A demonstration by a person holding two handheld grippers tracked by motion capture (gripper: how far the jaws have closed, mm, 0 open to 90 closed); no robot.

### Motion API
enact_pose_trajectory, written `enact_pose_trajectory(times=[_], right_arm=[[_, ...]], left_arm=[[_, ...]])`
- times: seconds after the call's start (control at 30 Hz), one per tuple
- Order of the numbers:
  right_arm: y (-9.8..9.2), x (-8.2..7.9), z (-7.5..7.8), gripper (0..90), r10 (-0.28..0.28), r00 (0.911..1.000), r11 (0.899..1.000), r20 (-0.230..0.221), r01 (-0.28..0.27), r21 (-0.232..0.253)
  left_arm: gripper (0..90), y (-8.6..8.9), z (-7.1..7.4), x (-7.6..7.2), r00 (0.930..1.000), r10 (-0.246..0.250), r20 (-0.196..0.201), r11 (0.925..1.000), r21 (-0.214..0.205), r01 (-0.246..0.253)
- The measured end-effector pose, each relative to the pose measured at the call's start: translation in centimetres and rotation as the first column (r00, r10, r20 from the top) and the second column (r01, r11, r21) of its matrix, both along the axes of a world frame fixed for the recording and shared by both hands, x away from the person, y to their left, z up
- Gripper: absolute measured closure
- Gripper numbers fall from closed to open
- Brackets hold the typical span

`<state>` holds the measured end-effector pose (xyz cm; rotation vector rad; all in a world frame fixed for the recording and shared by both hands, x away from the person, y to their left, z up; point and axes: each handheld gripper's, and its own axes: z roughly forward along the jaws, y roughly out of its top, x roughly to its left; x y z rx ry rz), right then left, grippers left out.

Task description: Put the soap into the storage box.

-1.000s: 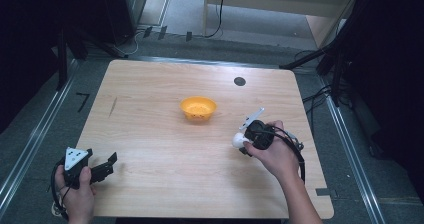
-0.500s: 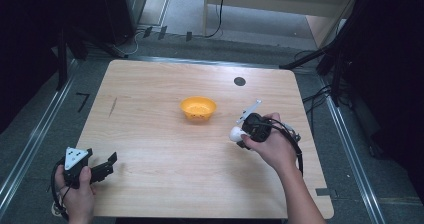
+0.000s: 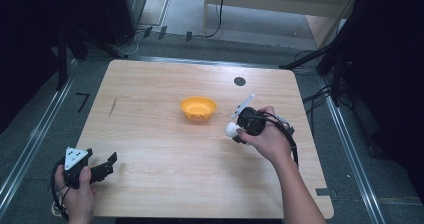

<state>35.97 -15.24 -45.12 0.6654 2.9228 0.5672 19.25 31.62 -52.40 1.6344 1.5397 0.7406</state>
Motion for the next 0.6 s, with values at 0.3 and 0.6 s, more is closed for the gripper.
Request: enact_pose_trajectory(times=[0.3,0.6], right_arm=[[1.1,1.2,0.4,51.0,0.034,0.9994,0.999,0.005,-0.034,-0.005],[2.4,2.8,0.8,51.0,0.056,0.9983,0.998,-0.014,-0.056,-0.009]], left_arm=[[13.9,0.0,0.0,0.0,1.0,-0.002,-0.002,1.0,-0.004,0.002],[13.9,0.1,0.0,0.0,1.0,-0.002,-0.006,1.0,-0.005,0.002]])
